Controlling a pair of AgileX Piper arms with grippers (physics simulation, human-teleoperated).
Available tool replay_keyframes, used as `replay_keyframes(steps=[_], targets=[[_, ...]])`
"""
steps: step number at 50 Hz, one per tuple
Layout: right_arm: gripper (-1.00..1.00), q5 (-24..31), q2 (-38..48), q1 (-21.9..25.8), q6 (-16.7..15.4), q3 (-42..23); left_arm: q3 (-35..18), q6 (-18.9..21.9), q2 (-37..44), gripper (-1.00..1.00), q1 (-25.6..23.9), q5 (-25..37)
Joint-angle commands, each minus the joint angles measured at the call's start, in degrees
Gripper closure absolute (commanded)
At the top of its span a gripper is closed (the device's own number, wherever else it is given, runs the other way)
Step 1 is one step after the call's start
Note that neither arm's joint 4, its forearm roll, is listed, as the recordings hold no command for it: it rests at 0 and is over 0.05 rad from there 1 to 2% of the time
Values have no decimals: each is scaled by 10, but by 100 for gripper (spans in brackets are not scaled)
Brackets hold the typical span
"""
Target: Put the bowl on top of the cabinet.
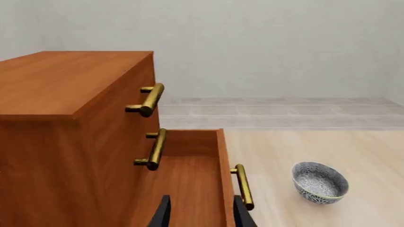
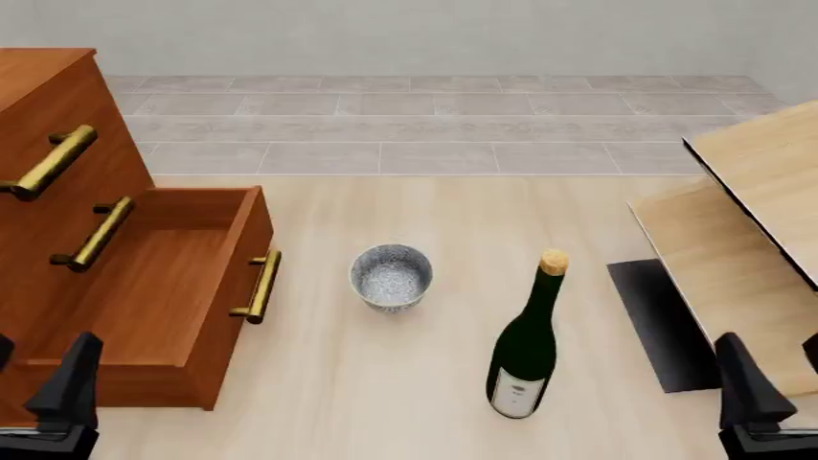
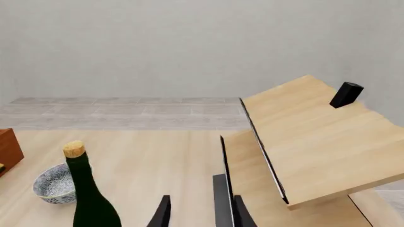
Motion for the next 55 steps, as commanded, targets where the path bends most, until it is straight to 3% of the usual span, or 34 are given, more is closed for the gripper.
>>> replay_keyframes(steps=[1,15,21,26,36,41,55], targets=[[-100,-1,3,0,0,-2,-2,0,2,-100,6,-1],[-100,-1,3,0,0,-2,1,12,-1,-100,-10,0],[-100,-1,3,0,0,-2,-10,16,7,-100,-55,22],[-100,-1,3,0,0,-2,-2,14,117,-100,-76,-62],[-100,-1,3,0,0,-2,-10,24,189,-100,-101,-128],[-100,-1,3,0,0,-2,-25,20,273,-100,-99,-183],[-100,-1,3,0,0,-2,-80,39,324,-100,-117,-177]])
